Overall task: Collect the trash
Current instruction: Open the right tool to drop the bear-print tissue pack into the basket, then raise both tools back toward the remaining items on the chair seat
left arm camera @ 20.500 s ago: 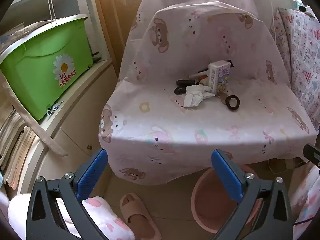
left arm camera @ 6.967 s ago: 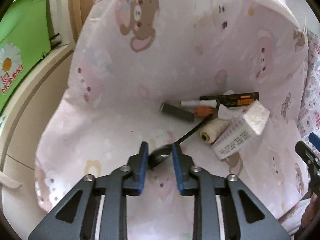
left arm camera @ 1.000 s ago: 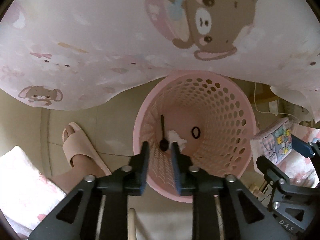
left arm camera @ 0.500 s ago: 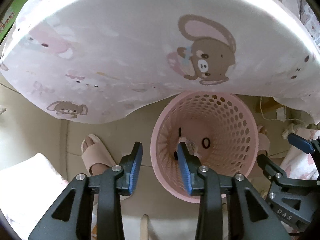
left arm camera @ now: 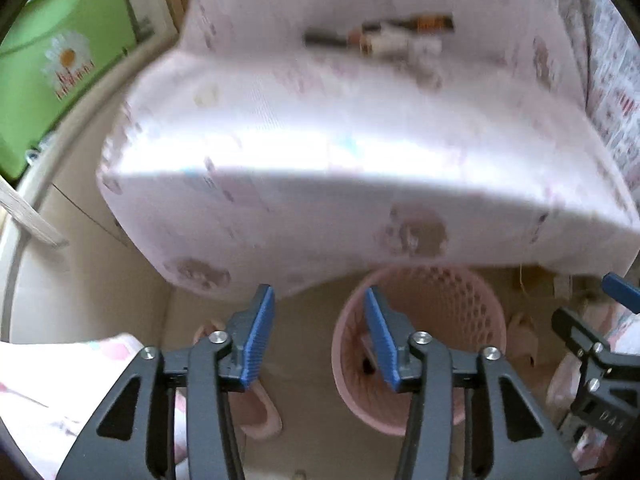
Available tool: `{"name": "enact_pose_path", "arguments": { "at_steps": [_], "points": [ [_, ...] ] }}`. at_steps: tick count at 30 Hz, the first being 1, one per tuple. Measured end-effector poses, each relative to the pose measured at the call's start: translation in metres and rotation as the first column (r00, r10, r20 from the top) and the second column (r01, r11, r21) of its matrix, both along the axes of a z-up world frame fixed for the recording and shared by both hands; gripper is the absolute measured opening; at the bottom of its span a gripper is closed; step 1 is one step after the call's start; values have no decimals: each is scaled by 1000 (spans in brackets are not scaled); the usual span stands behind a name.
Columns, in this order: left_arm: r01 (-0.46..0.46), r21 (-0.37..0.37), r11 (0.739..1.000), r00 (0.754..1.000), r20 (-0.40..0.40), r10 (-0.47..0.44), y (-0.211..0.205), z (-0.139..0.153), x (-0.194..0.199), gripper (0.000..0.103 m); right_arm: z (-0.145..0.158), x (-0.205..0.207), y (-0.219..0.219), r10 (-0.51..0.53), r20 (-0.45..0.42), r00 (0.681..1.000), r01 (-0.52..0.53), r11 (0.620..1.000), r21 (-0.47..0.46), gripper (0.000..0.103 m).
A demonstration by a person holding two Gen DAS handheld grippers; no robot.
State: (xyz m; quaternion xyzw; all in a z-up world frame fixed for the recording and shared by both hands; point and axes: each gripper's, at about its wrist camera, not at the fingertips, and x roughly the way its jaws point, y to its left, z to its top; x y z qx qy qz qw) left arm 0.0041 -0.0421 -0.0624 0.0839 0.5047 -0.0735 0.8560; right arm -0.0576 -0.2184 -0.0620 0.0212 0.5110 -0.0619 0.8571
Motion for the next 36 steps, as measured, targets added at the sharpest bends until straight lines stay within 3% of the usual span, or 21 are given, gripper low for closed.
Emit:
{"name": "enact_pose_path", "arguments": {
  "at_steps": [7, 13, 21, 25, 29, 31, 33, 36],
  "points": [
    [23, -30, 999, 984, 176, -18, 4, 36, -12, 56, 20, -7, 1, -20, 87, 996, 21, 1000, -7, 86],
    [69, -4, 998, 950, 305, -64, -1, 56, -20, 64, 35, -11, -5, -53, 184, 982, 57, 998, -20, 87],
    [47, -56, 997, 954, 298, -28, -3, 80, 1, 73, 67, 14, -23, -74, 248, 966, 79, 997, -7, 89],
    [58, -85, 995, 954, 297, -30, -5, 105, 28, 73, 96, 40, -35, -49, 302, 952, 70, 996, -61, 89],
    [37, -75, 996, 943, 334, -10, -11, 125, 56, 84, 114, 70, -43, 23, 339, 941, 14, 994, -105, 91],
    [54, -76, 996, 935, 355, -24, -14, 131, 69, 86, 115, 80, -46, 40, 343, 939, -10, 996, -90, 91],
    [69, -59, 996, 923, 382, -41, -17, 134, 79, 99, 111, 90, -51, 34, 342, 939, -18, 999, -50, 91],
    [74, -54, 996, 902, 430, -43, -18, 128, 88, 102, 103, 103, -54, 18, 326, 945, -4, 999, -43, 91]
  ]
}}
